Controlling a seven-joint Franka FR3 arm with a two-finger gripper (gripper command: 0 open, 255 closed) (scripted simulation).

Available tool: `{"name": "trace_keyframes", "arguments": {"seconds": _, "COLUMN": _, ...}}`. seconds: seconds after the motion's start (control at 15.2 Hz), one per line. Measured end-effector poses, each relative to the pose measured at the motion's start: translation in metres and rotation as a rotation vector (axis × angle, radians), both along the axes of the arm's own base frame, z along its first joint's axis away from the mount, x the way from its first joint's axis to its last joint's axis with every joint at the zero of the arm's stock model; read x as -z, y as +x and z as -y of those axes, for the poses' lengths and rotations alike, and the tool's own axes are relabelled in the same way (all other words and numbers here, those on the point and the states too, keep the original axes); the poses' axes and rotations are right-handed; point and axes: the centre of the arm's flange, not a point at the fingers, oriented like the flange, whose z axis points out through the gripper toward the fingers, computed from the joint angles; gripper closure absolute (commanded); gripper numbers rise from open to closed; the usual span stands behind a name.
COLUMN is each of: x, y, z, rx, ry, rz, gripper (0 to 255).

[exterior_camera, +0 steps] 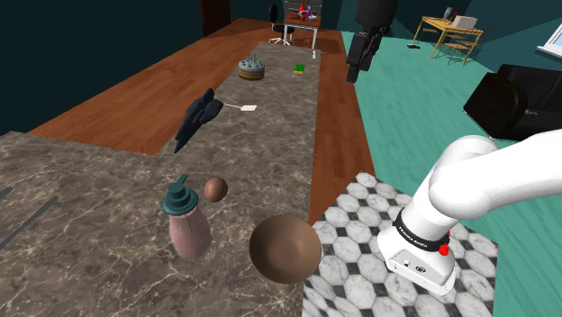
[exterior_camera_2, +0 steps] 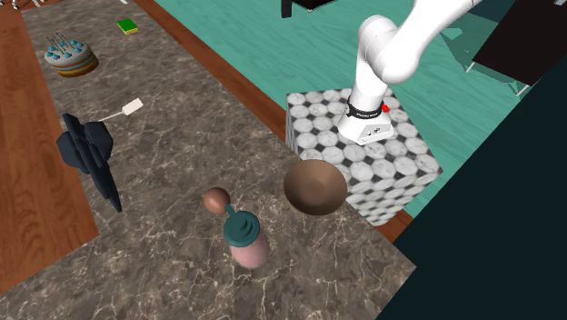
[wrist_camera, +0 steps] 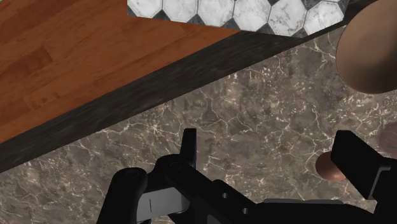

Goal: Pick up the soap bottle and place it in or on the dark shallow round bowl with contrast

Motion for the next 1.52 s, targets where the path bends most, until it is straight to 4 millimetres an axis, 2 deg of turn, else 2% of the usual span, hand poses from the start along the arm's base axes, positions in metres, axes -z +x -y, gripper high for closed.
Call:
{"name": "trace_keyframes", "arguments": {"seconds": 0.07, "x": 0.000, "y": 0.000, "z": 0.000, "rx": 0.000, "ry": 0.000, "rz": 0.000, "gripper": 0}}
{"name": "trace_keyframes", "arguments": {"seconds": 0.26, "x": 0.011, "y": 0.006, "z": -0.023, "rx": -0.013, "ry": 0.002, "rz": 0.013, "gripper": 0}}
{"name": "trace_keyframes", "arguments": {"seconds": 0.99, "x": 0.074, "y": 0.034, "z": -0.146, "rx": -0.079, "ry": 0.012, "rz": 0.084, "gripper": 0}}
{"name": "trace_keyframes", "arguments": {"seconds": 1.52, "x": 0.117, "y": 0.044, "z": -0.235, "rx": -0.127, "ry": 0.018, "rz": 0.137, "gripper": 0}}
